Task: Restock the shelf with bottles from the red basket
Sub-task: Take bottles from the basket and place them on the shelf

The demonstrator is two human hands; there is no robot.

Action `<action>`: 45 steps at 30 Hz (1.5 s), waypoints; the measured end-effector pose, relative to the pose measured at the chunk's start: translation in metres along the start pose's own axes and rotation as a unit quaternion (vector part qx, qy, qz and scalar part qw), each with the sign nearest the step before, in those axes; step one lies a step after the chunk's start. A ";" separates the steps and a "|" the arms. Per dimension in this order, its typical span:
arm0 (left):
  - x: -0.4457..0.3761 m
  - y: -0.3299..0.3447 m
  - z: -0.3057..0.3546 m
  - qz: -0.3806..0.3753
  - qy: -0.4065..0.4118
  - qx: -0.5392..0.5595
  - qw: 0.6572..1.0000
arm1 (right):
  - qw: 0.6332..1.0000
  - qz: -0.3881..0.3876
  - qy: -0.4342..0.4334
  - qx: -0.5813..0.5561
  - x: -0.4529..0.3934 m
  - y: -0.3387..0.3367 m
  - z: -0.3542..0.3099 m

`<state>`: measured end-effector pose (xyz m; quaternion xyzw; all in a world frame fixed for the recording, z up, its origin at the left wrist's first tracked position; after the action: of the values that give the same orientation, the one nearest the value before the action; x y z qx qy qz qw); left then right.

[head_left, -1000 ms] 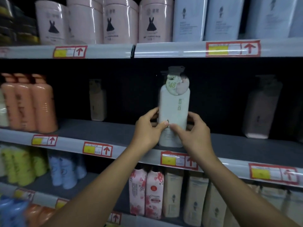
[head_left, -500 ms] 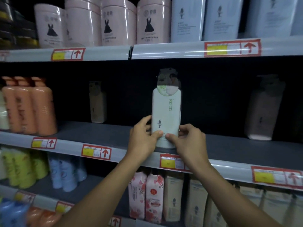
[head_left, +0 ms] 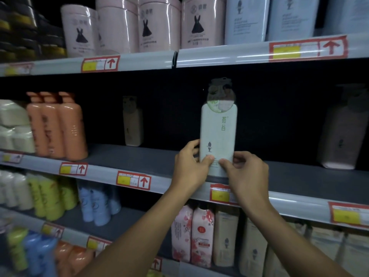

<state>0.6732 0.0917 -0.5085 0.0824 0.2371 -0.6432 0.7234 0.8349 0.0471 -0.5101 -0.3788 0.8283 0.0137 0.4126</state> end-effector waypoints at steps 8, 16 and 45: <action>-0.004 -0.004 -0.001 -0.019 -0.025 0.023 0.999 | 1.000 -0.005 -0.022 0.014 0.003 -0.001 -0.006; 0.023 -0.026 0.028 0.016 -0.012 0.076 0.997 | 0.998 0.035 -0.043 -0.041 0.020 -0.038 -0.034; 0.389 0.109 -0.195 -0.445 -0.231 -0.126 0.856 | 0.646 -0.739 0.076 0.176 0.420 -0.089 0.209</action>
<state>0.7560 -0.1545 -0.8741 -0.2741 0.1535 -0.8616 0.3986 0.8764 -0.2050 -0.9138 -0.7849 0.2891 -0.4706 0.2809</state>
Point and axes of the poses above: each hand's wrist, its own x-axis away from the middle knuckle, its own y-axis out of the palm, z = x × y, the point moved 6 cm from there along -x, towards the middle knuckle, and after that the axes turned 5 degrees about -y, right-handed, at the moved point
